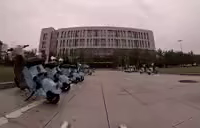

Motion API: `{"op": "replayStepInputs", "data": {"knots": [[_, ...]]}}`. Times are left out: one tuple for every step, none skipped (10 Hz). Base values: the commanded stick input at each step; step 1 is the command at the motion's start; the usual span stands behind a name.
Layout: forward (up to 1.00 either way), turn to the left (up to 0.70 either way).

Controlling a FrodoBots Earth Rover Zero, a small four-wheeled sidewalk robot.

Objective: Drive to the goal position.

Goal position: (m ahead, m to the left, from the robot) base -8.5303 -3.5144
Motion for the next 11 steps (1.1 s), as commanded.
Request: {"op": "replayStepInputs", "data": {"knots": [[0.70, 0.00], [0.70, 0.00], [0.70, 0.00], [0.70, 0.00], [0.70, 0.00], [0.70, 0.00], [0.70, 0.00], [0.70, 0.00], [0.70, 0.00], [0.70, 0.00], [0.70, -0.30]]}}
